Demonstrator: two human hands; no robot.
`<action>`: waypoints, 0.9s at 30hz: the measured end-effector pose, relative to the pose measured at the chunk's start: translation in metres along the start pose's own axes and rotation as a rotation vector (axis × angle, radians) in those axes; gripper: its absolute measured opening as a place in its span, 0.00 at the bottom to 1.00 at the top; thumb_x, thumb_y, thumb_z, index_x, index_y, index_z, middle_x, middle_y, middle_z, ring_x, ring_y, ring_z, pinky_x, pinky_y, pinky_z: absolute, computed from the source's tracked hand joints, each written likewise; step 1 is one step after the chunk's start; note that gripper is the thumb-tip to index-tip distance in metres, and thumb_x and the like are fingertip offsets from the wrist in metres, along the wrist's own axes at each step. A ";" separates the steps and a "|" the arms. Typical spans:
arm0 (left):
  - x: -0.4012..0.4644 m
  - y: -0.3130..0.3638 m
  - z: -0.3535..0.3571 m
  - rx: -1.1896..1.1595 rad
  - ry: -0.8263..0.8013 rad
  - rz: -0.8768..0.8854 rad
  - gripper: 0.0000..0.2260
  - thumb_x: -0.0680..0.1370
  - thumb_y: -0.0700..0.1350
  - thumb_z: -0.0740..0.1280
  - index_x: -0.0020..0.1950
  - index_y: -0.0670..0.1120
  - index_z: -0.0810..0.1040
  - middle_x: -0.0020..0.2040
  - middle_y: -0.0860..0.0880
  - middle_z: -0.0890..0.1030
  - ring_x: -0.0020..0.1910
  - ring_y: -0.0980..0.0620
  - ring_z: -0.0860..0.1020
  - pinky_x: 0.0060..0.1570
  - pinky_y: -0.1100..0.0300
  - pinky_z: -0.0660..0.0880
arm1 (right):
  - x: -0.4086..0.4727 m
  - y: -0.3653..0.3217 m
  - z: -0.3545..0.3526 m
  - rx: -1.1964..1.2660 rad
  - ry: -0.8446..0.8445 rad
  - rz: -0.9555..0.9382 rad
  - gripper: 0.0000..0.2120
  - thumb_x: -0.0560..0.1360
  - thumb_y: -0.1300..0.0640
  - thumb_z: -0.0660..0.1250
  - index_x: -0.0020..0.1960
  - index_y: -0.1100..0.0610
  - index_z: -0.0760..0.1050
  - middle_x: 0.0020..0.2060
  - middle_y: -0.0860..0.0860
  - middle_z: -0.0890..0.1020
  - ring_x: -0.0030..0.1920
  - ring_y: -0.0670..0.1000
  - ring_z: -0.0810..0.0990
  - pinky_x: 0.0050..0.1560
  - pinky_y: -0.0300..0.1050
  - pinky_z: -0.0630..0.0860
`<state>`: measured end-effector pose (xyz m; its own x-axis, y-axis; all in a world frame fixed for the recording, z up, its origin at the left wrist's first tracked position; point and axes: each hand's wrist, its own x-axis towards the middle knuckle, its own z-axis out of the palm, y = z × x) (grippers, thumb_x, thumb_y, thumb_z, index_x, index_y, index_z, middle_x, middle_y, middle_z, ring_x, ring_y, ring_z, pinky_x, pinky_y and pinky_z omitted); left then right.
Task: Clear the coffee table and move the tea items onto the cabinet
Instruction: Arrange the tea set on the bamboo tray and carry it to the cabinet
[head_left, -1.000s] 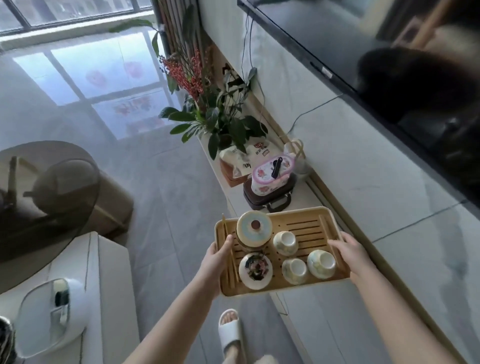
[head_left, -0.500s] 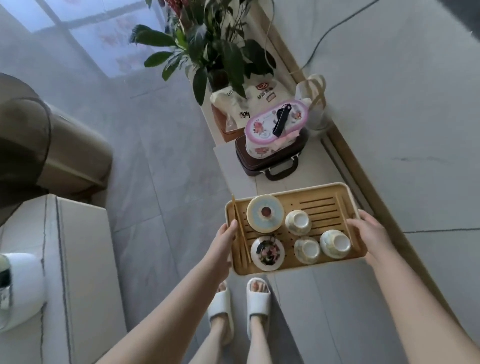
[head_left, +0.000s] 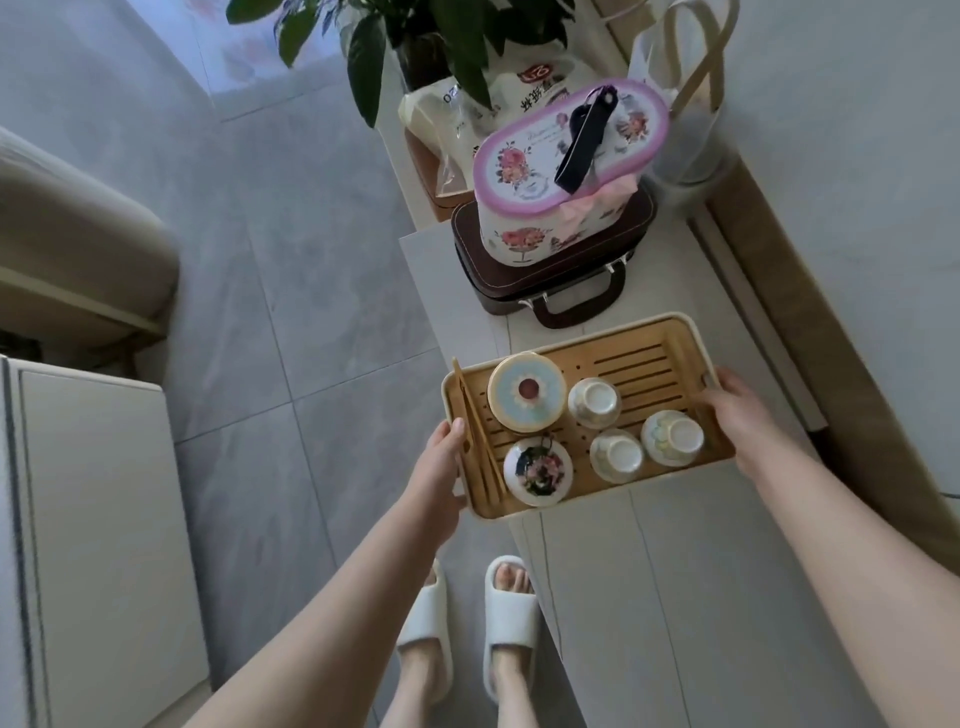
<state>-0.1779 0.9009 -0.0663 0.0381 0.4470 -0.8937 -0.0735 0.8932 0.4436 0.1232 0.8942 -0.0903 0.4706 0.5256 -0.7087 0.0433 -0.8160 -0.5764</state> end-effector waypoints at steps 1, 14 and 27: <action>0.005 -0.002 0.000 -0.008 0.001 -0.003 0.20 0.79 0.57 0.59 0.69 0.52 0.67 0.68 0.47 0.70 0.68 0.43 0.67 0.67 0.37 0.64 | 0.007 0.002 0.003 -0.004 -0.002 -0.004 0.19 0.75 0.61 0.60 0.66 0.56 0.69 0.59 0.54 0.76 0.58 0.56 0.75 0.61 0.50 0.70; 0.038 -0.001 0.011 -0.035 0.009 0.007 0.15 0.81 0.55 0.57 0.65 0.52 0.71 0.66 0.47 0.71 0.69 0.43 0.66 0.68 0.37 0.63 | 0.044 0.007 0.006 -0.047 -0.043 -0.042 0.22 0.76 0.58 0.59 0.69 0.50 0.66 0.64 0.54 0.75 0.63 0.56 0.74 0.65 0.54 0.69; 0.030 0.005 0.018 0.049 0.012 0.026 0.20 0.80 0.51 0.61 0.71 0.49 0.65 0.63 0.49 0.74 0.61 0.48 0.72 0.64 0.43 0.65 | 0.031 0.001 0.008 -0.158 0.018 -0.039 0.29 0.74 0.54 0.65 0.73 0.51 0.60 0.70 0.54 0.69 0.68 0.57 0.69 0.66 0.53 0.66</action>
<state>-0.1593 0.9197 -0.0899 0.0247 0.4700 -0.8823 -0.0258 0.8826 0.4694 0.1308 0.9122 -0.1163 0.4820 0.5541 -0.6788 0.1990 -0.8237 -0.5310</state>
